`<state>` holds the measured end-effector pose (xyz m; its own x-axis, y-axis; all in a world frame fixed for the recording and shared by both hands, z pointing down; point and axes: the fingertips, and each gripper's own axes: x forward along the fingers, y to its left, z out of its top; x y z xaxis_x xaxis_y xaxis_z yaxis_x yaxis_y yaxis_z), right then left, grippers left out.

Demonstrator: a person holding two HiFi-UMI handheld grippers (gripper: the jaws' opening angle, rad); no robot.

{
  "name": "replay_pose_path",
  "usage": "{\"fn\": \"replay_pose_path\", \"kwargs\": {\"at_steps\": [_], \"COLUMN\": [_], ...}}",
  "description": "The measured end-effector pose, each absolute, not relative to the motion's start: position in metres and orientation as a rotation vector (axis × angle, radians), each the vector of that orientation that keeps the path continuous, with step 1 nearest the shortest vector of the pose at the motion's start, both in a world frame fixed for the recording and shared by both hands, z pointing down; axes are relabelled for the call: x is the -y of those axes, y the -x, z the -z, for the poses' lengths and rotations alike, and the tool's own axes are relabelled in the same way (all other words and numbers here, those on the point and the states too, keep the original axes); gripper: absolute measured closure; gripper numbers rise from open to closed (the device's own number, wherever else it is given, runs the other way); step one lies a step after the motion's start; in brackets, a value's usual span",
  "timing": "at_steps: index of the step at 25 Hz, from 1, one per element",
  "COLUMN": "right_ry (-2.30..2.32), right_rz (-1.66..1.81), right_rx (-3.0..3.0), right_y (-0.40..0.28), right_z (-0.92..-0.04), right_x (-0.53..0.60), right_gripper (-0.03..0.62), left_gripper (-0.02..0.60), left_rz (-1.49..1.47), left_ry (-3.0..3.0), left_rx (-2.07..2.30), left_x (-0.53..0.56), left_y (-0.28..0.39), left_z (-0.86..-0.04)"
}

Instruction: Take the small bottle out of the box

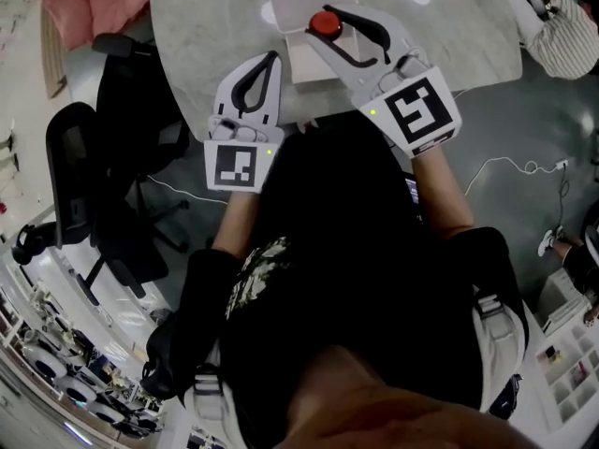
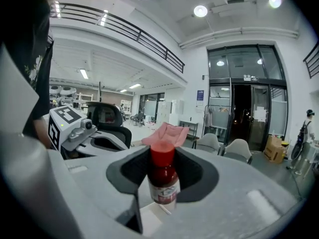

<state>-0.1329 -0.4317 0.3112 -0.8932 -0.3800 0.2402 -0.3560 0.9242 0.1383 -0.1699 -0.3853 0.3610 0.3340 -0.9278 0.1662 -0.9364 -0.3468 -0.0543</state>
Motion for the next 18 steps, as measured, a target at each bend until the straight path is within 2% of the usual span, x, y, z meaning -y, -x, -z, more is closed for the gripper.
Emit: {"fn": "replay_pose_path", "kwargs": {"at_steps": [18], "right_ry": [-0.658], "right_rz": [0.111], "right_rx": [2.983], "right_y": [0.039], "right_z": [-0.241], "right_x": [0.508], "right_gripper": [0.451], "left_gripper": [0.571], "left_rz": [-0.145], "left_ry": [-2.553], "left_rx": [1.804], "left_x": [0.453], "left_y": [0.095], "left_z": [-0.317]}}
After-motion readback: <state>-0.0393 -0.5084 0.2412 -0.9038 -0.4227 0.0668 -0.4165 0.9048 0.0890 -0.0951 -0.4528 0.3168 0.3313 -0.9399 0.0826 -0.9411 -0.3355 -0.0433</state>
